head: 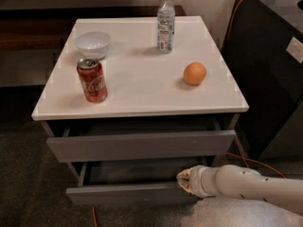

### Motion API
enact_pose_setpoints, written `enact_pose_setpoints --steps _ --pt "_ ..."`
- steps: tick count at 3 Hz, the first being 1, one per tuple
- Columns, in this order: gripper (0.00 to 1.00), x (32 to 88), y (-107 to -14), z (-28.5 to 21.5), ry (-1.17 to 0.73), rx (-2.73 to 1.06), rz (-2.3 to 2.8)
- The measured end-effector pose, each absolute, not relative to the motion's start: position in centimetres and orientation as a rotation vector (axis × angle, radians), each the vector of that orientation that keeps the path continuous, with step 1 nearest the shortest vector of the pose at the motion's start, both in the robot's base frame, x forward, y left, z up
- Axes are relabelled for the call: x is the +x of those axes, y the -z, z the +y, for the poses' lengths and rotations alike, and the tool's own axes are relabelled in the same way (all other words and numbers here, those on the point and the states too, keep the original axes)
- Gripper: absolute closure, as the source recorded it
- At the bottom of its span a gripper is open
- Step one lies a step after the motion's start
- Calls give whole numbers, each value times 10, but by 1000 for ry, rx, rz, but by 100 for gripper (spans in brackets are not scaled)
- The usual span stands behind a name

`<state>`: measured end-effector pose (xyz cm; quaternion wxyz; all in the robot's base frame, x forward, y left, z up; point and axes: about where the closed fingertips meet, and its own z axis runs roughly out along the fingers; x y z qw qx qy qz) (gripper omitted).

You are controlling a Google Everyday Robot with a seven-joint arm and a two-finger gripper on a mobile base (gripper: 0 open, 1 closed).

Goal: Place coke can into middle drawer

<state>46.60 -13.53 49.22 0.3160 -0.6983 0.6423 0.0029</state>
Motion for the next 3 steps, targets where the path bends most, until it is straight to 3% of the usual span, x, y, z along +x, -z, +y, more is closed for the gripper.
enact_pose_setpoints --steps 3 --pt "100 508 -460 -135 130 -1884 1675"
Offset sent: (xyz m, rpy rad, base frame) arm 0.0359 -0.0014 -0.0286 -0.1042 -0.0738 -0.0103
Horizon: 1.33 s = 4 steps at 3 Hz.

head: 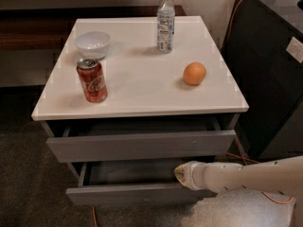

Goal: Place coke can into middle drawer

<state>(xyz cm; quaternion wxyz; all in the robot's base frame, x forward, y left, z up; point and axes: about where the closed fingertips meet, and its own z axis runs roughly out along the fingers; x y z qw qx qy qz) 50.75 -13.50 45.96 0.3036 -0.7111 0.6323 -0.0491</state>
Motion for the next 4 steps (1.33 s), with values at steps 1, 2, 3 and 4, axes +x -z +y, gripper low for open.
enact_pose_setpoints --steps 1,2,3,4 --pt "100 508 -447 -134 112 -1897 1692" --pt "100 507 -437 -132 90 -1916 1702" --pt "100 503 -431 -133 64 -1928 1718" --pt "100 495 -427 -133 34 -1944 1733"
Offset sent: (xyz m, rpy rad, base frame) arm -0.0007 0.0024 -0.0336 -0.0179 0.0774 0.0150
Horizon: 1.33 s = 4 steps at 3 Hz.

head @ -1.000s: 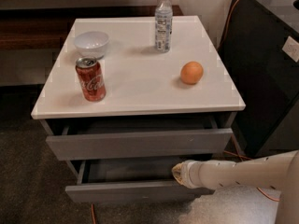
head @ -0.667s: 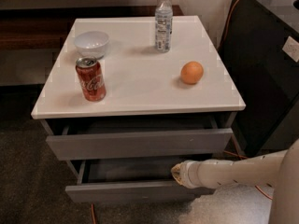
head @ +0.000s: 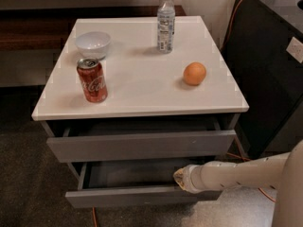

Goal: Place coke can into middle drawer

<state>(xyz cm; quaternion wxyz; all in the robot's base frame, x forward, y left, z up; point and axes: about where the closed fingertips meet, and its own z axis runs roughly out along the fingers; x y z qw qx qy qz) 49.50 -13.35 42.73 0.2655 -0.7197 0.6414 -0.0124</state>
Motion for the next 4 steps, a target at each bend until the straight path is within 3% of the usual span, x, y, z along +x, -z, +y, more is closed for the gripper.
enact_pose_setpoints --steps 4 --pt "100 438 -426 -98 -190 -1980 1726"
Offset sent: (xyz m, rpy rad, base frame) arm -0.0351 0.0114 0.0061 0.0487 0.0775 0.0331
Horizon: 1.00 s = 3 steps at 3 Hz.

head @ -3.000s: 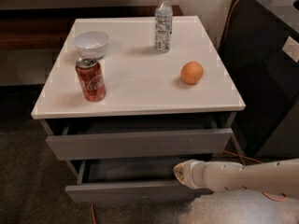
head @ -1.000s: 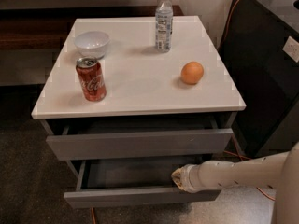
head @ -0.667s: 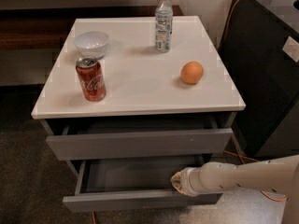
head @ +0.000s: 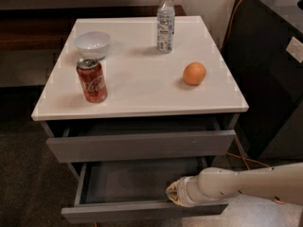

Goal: Place coke can into middle drawer

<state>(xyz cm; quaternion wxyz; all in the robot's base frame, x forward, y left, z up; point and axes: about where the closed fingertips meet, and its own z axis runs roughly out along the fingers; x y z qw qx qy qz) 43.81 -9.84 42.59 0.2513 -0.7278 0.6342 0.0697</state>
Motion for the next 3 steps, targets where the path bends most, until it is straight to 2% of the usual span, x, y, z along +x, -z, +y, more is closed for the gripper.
enact_pose_setpoints --steps 3 --pt "100 383 -417 -56 -403 -2050 1685"
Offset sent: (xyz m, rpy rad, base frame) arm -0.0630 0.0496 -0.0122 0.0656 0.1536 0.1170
